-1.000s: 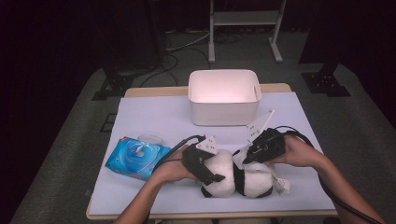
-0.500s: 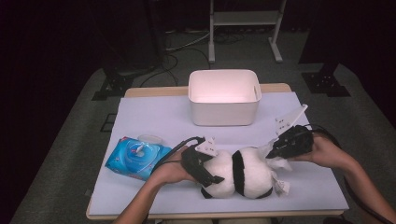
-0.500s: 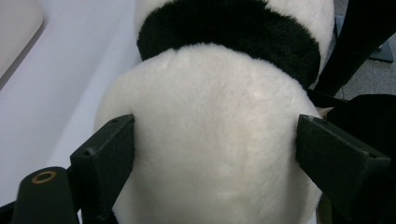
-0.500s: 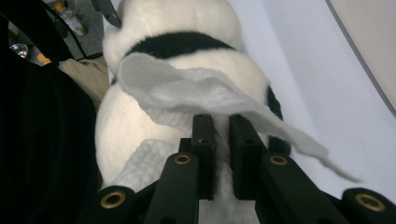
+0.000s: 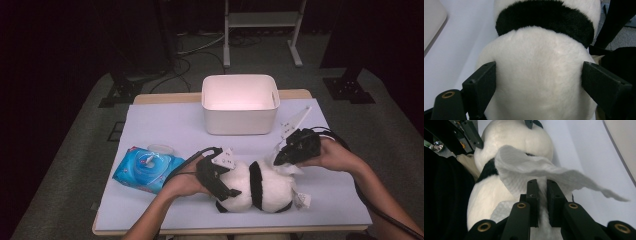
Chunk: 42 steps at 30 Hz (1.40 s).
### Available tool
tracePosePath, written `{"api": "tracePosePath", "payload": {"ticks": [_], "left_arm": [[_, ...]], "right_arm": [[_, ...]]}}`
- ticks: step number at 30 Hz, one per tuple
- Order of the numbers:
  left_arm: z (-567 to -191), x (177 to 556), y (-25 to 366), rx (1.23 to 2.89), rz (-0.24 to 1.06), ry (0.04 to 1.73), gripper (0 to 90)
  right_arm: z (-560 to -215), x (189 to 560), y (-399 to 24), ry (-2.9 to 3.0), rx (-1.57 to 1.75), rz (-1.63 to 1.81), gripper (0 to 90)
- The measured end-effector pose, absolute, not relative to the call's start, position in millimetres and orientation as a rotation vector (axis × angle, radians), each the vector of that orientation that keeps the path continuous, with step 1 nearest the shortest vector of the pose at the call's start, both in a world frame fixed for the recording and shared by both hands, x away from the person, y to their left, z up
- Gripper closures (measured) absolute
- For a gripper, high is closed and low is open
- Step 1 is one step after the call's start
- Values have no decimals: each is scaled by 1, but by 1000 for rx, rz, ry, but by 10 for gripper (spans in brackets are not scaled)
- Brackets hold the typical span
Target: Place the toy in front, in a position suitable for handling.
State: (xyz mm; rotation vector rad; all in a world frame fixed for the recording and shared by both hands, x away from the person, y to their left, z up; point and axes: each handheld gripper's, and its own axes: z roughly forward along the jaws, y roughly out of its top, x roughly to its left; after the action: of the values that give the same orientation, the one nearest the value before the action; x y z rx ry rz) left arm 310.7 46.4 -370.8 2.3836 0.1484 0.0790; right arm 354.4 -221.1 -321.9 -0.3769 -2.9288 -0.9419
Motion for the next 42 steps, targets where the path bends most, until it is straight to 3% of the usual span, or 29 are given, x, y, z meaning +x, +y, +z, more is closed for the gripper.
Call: {"api": "tracePosePath", "payload": {"ticks": [12,27,42], "left_arm": [[-372,310,48,2384,77,151,145],[-373,311,50,2370,69,163,144],[-373,314,45,2363,62,208,127]], "right_arm": [[-327,367,-188,-2936,-320,-900,809],[-330,352,-257,-2913,-509,-1010,811],[-333,334,-273,-2912,-525,-1029,810]]}}
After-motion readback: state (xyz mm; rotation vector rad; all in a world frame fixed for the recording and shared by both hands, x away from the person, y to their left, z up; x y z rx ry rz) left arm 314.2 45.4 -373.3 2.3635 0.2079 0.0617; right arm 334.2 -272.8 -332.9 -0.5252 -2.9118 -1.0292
